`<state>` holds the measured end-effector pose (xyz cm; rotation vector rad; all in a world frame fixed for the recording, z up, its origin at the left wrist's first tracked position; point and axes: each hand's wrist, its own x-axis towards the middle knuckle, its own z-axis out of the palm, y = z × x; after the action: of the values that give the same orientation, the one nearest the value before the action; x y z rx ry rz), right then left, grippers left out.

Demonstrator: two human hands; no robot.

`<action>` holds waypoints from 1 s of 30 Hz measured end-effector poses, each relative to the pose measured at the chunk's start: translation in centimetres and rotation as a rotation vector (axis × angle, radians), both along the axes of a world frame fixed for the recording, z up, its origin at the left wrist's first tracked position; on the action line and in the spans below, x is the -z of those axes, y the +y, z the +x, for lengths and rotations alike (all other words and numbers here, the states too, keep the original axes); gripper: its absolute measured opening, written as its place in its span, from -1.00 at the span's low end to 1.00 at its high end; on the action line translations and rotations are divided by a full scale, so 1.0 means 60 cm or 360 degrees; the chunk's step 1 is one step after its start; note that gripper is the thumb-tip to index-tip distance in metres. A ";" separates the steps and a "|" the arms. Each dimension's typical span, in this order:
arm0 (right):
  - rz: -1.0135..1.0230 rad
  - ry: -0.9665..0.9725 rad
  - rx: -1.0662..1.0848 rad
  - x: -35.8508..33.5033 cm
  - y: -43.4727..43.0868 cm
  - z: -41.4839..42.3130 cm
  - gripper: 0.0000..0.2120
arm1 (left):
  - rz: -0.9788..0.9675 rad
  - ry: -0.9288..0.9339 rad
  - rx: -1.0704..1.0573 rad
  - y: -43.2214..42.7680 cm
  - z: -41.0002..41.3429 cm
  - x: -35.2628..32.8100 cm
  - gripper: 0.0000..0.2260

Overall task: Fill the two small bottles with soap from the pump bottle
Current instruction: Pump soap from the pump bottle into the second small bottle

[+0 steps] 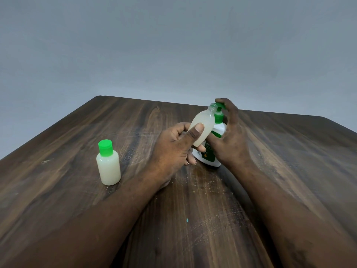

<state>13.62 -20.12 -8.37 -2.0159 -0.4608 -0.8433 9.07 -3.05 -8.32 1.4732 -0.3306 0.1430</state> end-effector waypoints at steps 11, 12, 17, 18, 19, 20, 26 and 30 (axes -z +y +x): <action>-0.0012 -0.0020 -0.0014 -0.001 -0.001 0.004 -0.28 | 0.0028 -0.0025 -0.0010 -0.001 0.001 0.001 -0.66; -0.0013 -0.0025 -0.0014 -0.001 -0.001 0.003 -0.29 | 0.0041 -0.0021 -0.0007 -0.001 0.001 0.002 -0.66; -0.0052 -0.0025 0.0020 0.001 -0.002 0.003 -0.25 | 0.0057 -0.0013 0.0012 -0.002 0.001 0.001 -0.67; -0.0059 -0.0028 0.0022 0.001 -0.002 0.003 -0.23 | 0.0060 -0.0016 0.0013 -0.002 0.001 0.001 -0.67; -0.0060 -0.0023 0.0020 0.001 -0.002 0.003 -0.22 | 0.0066 -0.0020 0.0013 -0.003 0.001 0.001 -0.67; -0.0060 -0.0015 0.0020 0.001 -0.002 0.003 -0.22 | 0.0068 -0.0022 0.0013 -0.003 0.002 0.001 -0.67; -0.0039 -0.0032 0.0023 0.002 -0.001 0.005 -0.26 | 0.0060 -0.0017 -0.0010 -0.002 0.004 0.005 -0.68; -0.0042 -0.0051 0.0026 0.003 -0.002 0.006 -0.26 | 0.0071 -0.0016 -0.0017 -0.002 0.002 0.006 -0.68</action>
<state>13.99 -20.23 -8.55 -2.0356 -0.4764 -0.8849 9.16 -3.16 -8.66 1.5187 -0.3361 0.1525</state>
